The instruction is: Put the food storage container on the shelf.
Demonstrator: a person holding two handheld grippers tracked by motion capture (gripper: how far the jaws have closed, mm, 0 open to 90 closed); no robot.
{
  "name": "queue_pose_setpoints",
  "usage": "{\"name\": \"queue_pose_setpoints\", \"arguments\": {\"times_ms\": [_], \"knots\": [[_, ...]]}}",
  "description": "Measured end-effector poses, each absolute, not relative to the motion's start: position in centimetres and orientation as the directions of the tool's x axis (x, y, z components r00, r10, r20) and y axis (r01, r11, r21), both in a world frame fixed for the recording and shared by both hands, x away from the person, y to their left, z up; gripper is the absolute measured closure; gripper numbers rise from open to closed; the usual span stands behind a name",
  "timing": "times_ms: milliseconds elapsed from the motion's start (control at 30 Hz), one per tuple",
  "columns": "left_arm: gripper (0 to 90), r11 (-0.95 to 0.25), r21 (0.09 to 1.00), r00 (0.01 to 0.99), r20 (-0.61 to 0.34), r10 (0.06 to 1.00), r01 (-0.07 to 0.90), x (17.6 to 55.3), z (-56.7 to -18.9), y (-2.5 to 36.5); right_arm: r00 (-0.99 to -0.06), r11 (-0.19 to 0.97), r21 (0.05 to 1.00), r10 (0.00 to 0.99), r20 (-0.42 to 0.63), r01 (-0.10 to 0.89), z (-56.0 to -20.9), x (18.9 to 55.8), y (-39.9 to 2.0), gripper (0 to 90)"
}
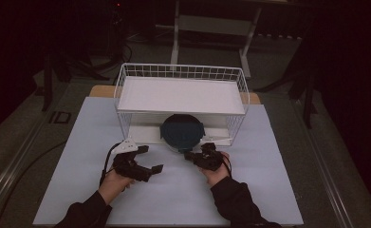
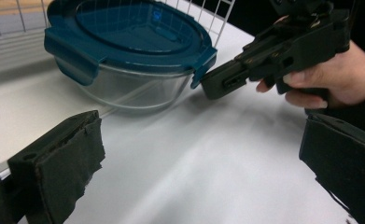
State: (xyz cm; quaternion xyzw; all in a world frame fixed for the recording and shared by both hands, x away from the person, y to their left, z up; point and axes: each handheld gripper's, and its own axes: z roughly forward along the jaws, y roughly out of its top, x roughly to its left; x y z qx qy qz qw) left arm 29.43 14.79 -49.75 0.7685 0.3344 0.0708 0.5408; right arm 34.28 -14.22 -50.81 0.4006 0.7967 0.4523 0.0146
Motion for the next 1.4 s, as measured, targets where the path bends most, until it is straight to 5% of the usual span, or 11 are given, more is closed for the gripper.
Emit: {"name": "queue_pose_setpoints", "arguments": {"times_ms": [1167,1300,1333,1367,1400], "knots": [[0.0,-0.194,0.884,0.777,-0.247,0.579,0.425,29.2,-49.9,14.8,-0.637,0.193,0.766,0.694,0.336,0.614,-50.8,38.1,-12.4,87.3],[0.0,-0.198,0.887,0.785,-0.241,0.571,0.417,28.9,-49.6,14.7,-0.666,0.210,0.786,0.677,0.313,0.582,-50.2,37.0,-12.4,73.2],[0.0,-0.201,0.889,0.790,-0.237,0.566,0.411,28.8,-49.4,14.6,-0.676,0.213,0.794,0.672,0.304,0.569,-49.9,36.5,-12.5,57.4],[0.0,-0.201,0.889,0.790,-0.237,0.566,0.411,28.8,-49.4,14.6,-0.676,0.213,0.794,0.672,0.304,0.569,-49.9,36.5,-12.5,57.4],[0.0,-0.208,0.891,0.796,-0.230,0.560,0.404,28.6,-49.2,14.5,-0.688,0.213,0.808,0.664,0.293,0.549,-49.6,36.0,-12.6,38.2]]}}
